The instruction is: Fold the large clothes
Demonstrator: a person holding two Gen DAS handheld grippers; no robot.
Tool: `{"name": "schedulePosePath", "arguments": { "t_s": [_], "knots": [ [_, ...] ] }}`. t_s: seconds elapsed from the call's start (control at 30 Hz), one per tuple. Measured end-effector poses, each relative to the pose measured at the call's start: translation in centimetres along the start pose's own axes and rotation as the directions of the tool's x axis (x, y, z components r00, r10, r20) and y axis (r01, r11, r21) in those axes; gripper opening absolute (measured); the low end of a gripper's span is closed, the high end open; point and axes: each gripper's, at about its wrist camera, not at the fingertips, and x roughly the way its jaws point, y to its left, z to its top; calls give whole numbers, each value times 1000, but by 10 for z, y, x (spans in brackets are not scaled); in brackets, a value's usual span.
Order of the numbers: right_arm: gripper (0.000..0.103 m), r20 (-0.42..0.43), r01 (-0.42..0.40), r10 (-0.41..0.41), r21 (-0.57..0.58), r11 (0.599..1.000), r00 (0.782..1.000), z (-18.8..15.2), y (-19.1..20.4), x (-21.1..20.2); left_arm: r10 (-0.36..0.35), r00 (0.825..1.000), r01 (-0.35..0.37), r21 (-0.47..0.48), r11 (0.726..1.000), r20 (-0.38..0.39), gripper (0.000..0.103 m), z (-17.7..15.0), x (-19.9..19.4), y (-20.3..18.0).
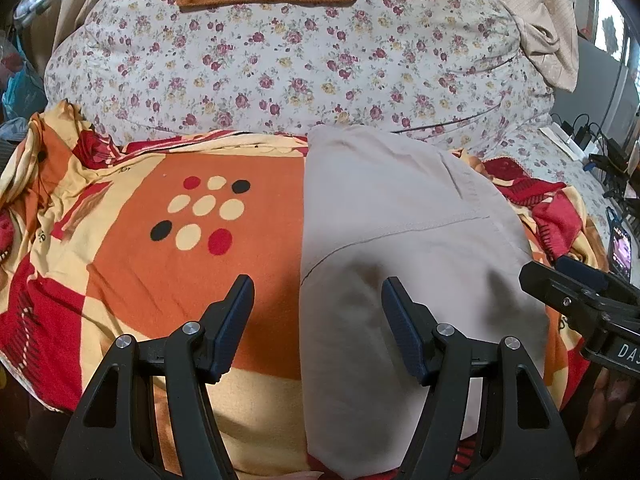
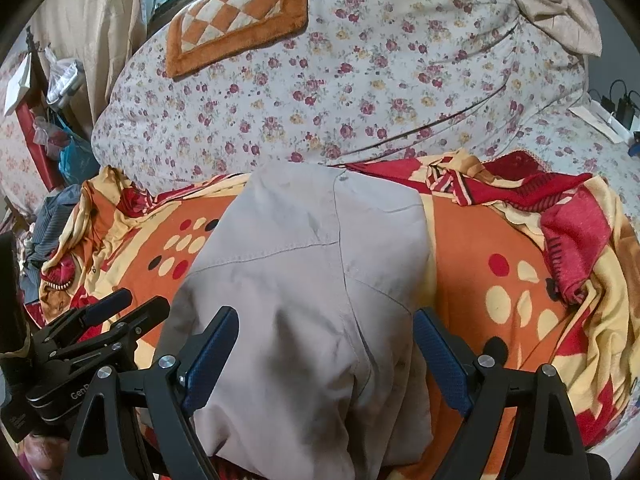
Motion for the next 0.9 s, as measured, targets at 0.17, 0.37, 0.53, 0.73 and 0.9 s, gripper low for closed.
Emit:
{"name": "schedulePosePath", "arguments": {
  "t_s": [0.17, 0.37, 0.53, 0.73, 0.9],
  "knots": [
    [87, -6, 0, 0, 3, 1000, 1000, -1, 0, 2, 1, 1000, -1, 1, 1000, -7, 66, 0, 3, 0],
    [87, -12, -2, 2, 5, 1000, 1000, -2, 0, 4, -2, 1000, 2, -1, 1000, -11, 66, 0, 4, 0],
    [87, -16, 0, 0, 10, 1000, 1000, -2, -2, 7, -3, 1000, 3, -6, 1000, -14, 66, -1, 6, 1],
    [87, -24, 0, 1, 15, 1000, 1000, -3, -4, 10, -25, 999, 24, -45, 999, -23, 66, 1, 12, 9],
    [87, -34, -5, 5, 17, 1000, 999, -3, -7, 14, -43, 999, 42, -73, 996, -19, 66, 3, 14, 18]
  ]
}}
